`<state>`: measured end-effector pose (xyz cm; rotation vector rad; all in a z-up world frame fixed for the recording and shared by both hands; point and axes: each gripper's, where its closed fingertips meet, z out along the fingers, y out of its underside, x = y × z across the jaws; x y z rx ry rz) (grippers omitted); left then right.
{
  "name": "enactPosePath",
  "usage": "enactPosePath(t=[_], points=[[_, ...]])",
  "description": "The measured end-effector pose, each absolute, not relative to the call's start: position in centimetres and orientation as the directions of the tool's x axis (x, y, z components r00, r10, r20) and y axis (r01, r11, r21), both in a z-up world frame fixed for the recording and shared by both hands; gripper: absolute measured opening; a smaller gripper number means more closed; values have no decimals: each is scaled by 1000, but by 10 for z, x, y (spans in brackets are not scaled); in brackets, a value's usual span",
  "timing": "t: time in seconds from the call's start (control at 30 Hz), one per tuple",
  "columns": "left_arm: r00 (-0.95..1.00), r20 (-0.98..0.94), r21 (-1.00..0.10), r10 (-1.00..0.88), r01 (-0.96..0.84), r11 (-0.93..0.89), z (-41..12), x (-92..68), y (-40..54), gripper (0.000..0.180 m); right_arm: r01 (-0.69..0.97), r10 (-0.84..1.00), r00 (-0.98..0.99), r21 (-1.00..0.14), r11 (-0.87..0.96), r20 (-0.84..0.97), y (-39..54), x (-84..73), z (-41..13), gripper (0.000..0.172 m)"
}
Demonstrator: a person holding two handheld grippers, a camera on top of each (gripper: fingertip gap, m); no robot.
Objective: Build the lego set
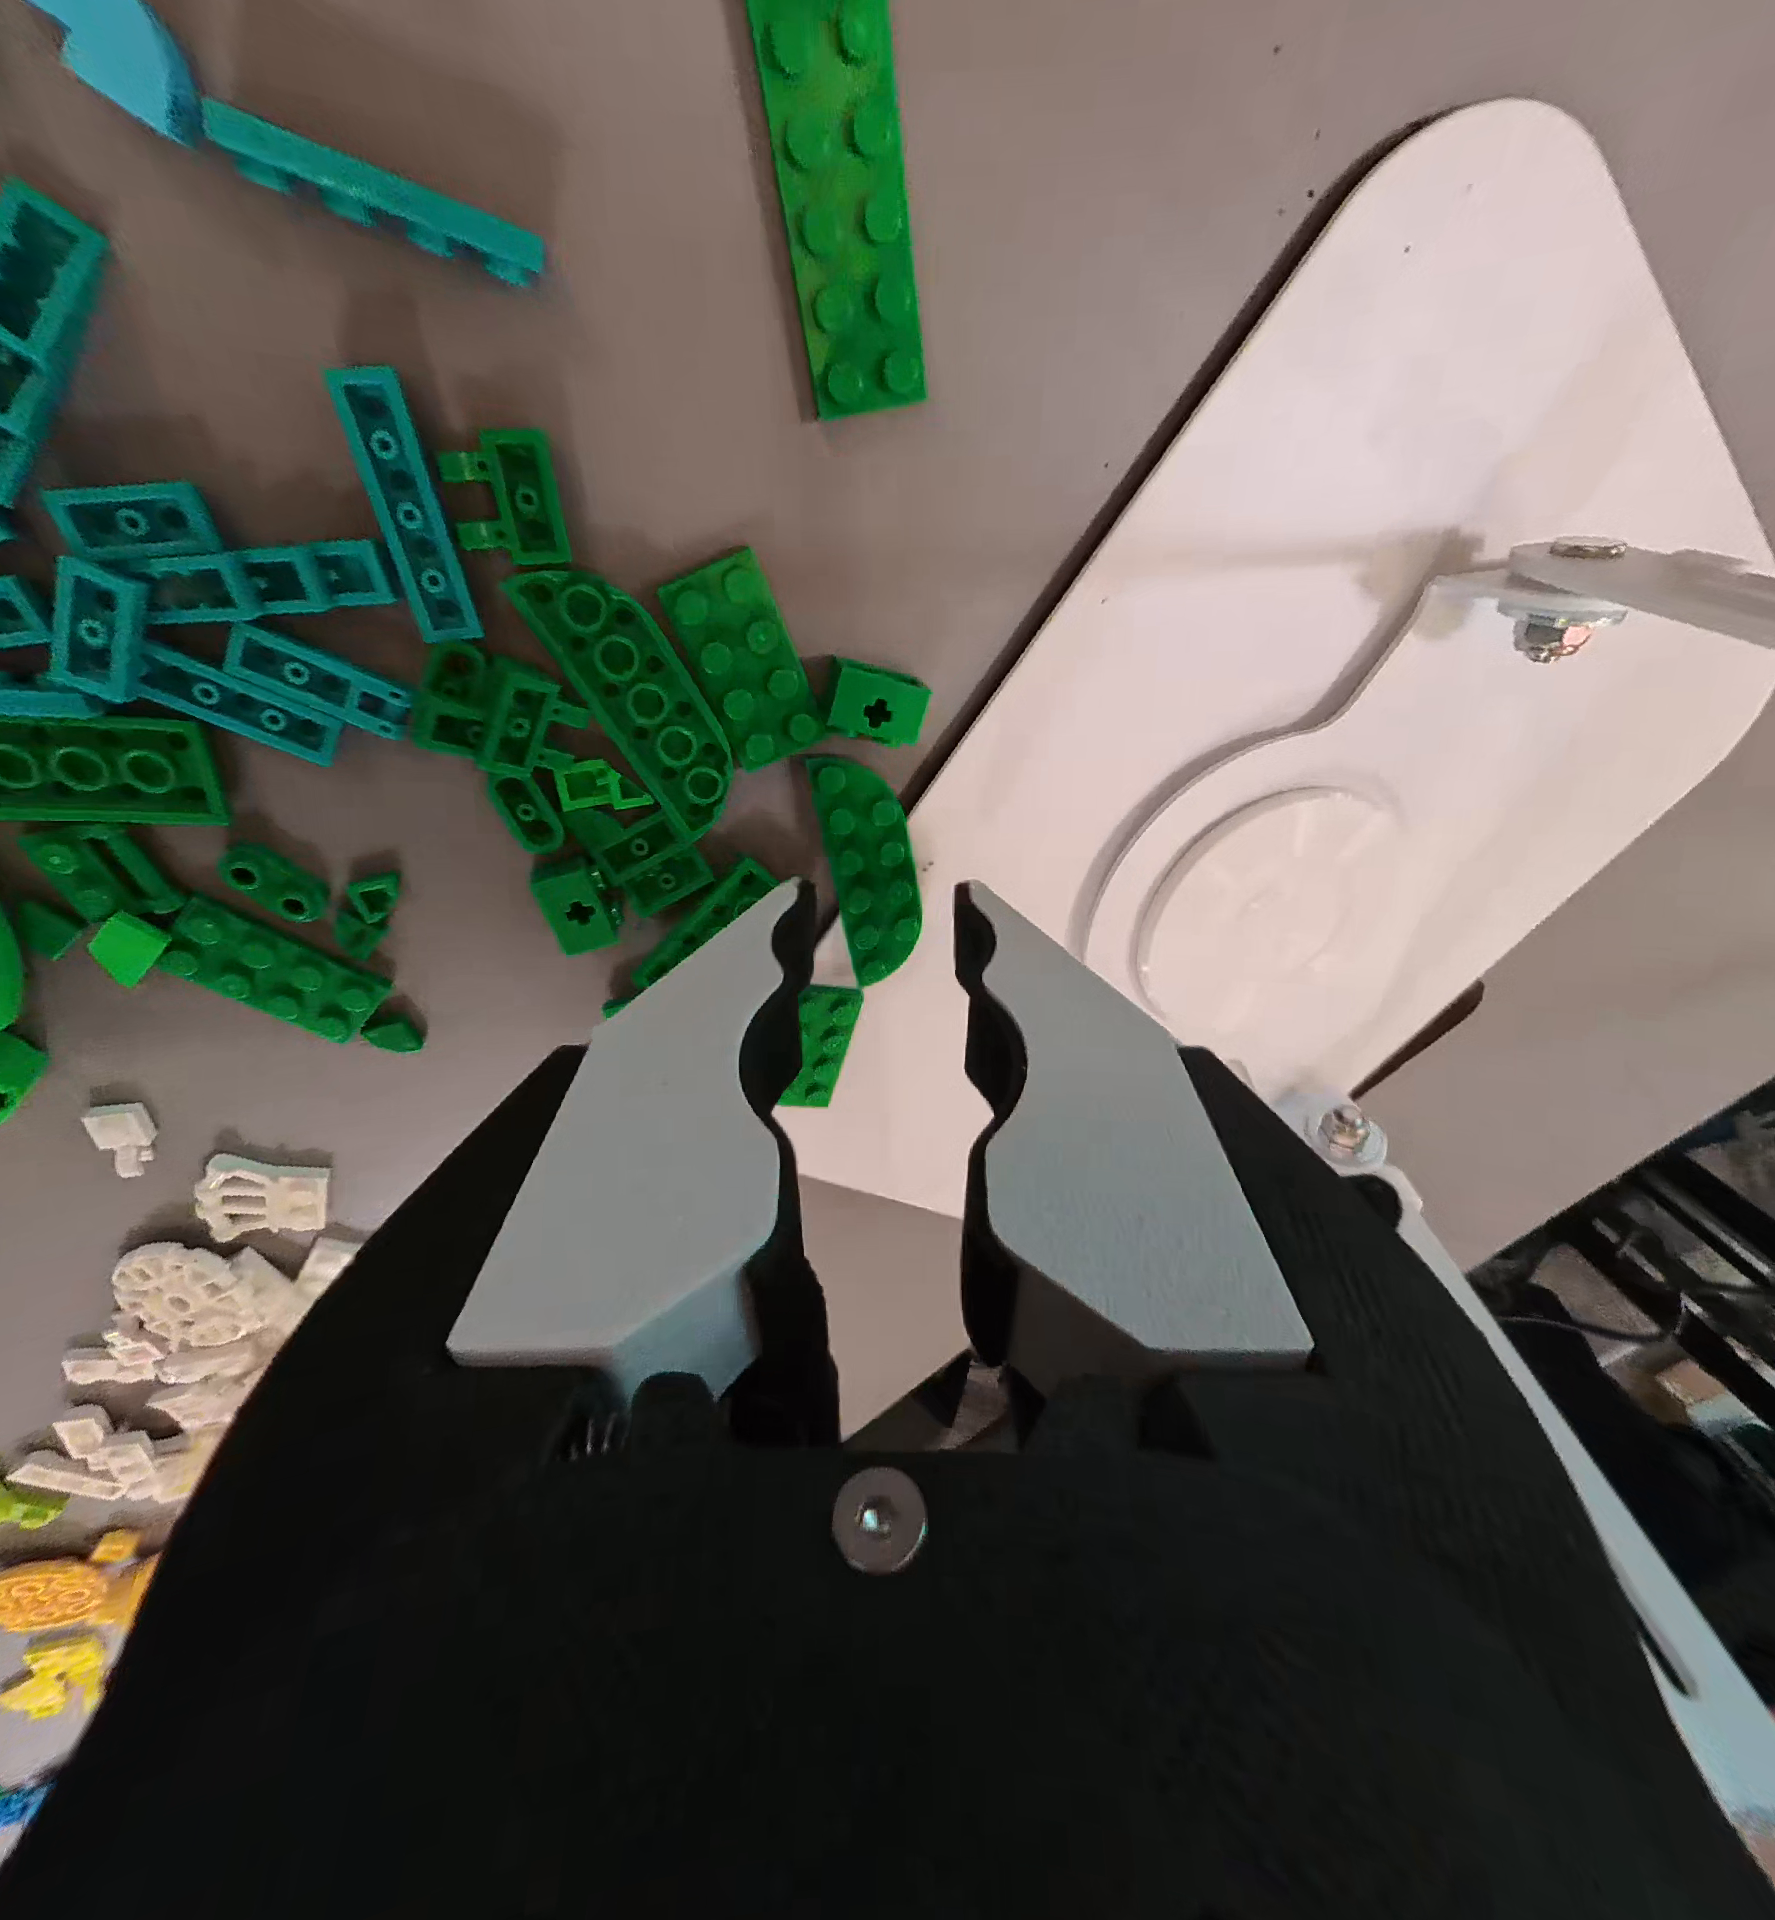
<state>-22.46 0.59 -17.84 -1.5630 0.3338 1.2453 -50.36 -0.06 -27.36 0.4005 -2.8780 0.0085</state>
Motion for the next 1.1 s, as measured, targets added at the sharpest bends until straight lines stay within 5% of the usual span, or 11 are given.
enactPosePath(t=[0.3,0.47,0.67,0.93,1.1], points=[[447,-808,-578,383,-726,-372,-176,-224,5,5,-204,-202,-956,14,979,211,3,-497,-274,15],[458,-825,-560,329,-735,-381,-183,-218,10,5,-172,-133,-929,-83,982,346,10,-447,-222,15],[389,-878,-476,279,-776,-414,-188,-211,15,5,-105,20,-857,-211,972,515,42,-339,-154,15],[219,-951,-294,217,-856,-424,-189,-193,26,5,68,301,-733,-374,925,610,86,-236,-133,15],[254,-904,-382,344,-840,-386,-168,-198,13,5,39,317,-593,-367,929,740,109,-236,-108,15]])
